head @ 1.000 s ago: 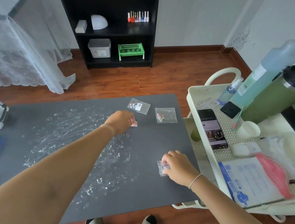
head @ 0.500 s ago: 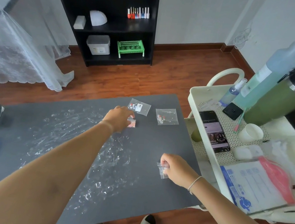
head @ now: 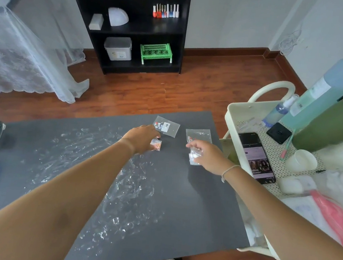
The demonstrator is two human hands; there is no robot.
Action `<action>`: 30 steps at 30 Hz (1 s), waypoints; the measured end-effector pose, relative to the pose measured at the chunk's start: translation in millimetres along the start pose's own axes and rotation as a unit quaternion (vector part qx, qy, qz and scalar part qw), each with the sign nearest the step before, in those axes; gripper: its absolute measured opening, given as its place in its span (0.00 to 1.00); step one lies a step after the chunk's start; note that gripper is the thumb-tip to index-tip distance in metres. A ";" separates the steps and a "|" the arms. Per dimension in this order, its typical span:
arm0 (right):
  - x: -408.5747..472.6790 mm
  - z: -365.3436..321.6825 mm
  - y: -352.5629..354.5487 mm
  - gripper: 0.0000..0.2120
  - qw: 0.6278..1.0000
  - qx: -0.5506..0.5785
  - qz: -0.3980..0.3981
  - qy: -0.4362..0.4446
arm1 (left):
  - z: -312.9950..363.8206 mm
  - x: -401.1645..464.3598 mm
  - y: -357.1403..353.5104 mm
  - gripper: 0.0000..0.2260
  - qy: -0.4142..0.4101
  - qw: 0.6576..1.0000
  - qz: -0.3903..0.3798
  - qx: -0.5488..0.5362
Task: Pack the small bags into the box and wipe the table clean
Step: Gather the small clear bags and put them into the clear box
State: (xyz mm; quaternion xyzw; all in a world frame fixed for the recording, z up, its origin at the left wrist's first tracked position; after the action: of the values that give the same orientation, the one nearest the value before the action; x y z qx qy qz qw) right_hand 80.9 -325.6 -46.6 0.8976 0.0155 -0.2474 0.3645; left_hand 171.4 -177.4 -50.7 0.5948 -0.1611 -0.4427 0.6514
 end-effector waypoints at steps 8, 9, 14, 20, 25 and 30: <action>45.0 -14.1 27.9 0.21 0.998 -0.019 0.054 -0.009 | -2.2 5.4 -4.3 0.15 -0.005 1.000 -0.020 -0.015; 49.0 -14.2 29.2 0.20 0.998 -0.023 0.057 -0.013 | -2.8 5.9 -5.3 0.14 -0.004 1.000 -0.025 -0.015; 61.2 -7.4 31.8 0.18 0.996 -0.049 0.065 -0.035 | -7.9 10.2 2.5 0.09 0.017 0.997 -0.014 -0.072; 65.6 3.3 30.8 0.22 0.976 -0.189 0.099 -0.045 | -2.9 31.4 36.7 0.12 -0.006 0.996 0.028 -0.088; 67.7 11.6 30.7 0.27 0.973 -0.202 0.091 -0.067 | 1.8 56.0 39.9 0.13 -0.014 0.999 0.012 -0.049; 67.7 13.0 27.9 0.24 0.972 -0.201 0.093 -0.080 | 5.2 73.2 23.5 0.14 -0.032 0.999 -0.036 0.001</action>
State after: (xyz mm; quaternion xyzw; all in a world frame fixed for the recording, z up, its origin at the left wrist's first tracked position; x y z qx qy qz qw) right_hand 140.5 -365.0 -67.3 0.7808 -0.0479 -0.2751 0.5590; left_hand 217.3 -239.2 -51.1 0.5861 -0.1607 -0.4846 0.6292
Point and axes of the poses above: each hand's wrist, its own x-axis towards the middle knuckle, its own y-axis out of the back of the hand, z = x × y, the point moved 10 cm from there along x, towards the middle knuckle, and after that the axes turned 12 degrees about -y, right-handed, at the moved point
